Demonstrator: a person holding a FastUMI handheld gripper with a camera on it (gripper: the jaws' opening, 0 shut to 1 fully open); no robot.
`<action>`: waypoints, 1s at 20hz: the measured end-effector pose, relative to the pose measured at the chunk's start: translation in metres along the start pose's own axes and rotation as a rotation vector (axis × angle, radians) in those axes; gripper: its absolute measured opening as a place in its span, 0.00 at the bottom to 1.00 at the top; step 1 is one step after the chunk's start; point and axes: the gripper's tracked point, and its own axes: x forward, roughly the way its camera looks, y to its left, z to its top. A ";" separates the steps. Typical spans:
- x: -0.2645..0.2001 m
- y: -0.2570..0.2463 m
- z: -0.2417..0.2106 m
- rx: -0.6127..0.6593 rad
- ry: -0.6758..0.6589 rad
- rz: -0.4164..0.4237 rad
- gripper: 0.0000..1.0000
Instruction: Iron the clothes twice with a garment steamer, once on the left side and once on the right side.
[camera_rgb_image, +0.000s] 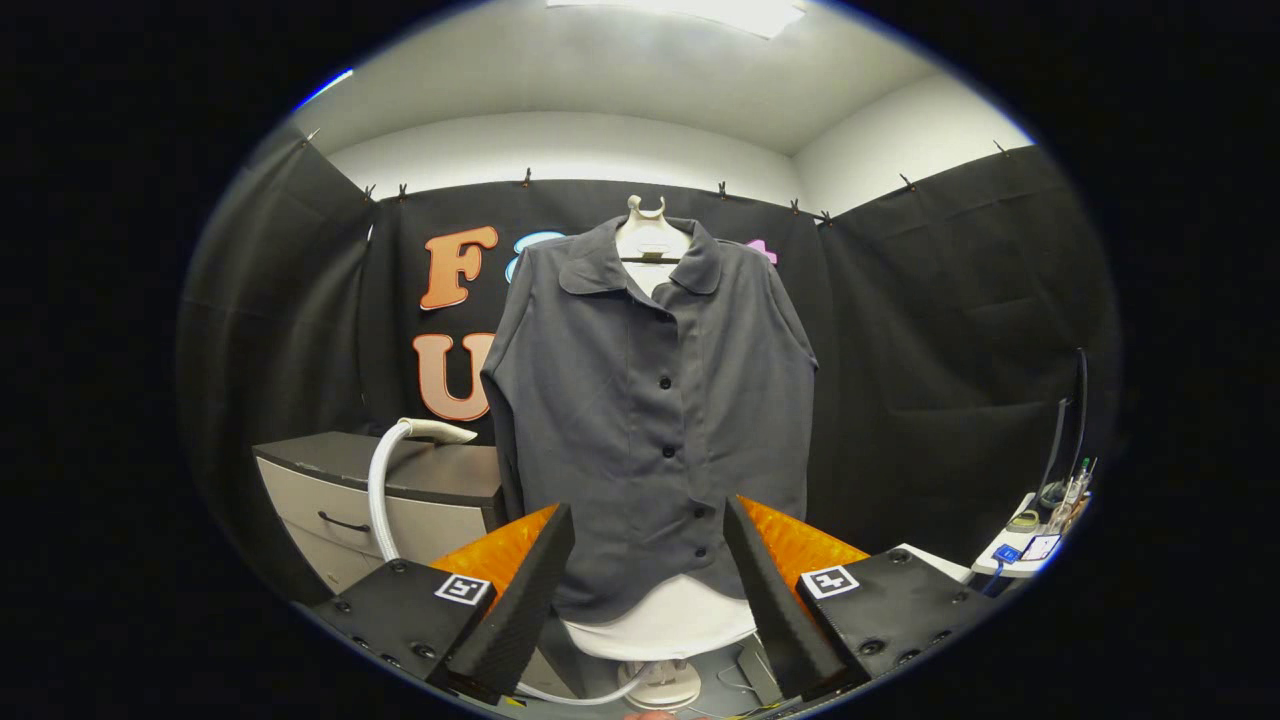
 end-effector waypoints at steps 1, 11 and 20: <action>0.000 0.000 0.000 0.000 0.000 0.000 0.97; -0.005 0.011 -0.002 0.001 0.015 0.019 0.97; -0.001 0.047 0.012 0.015 0.008 0.089 0.97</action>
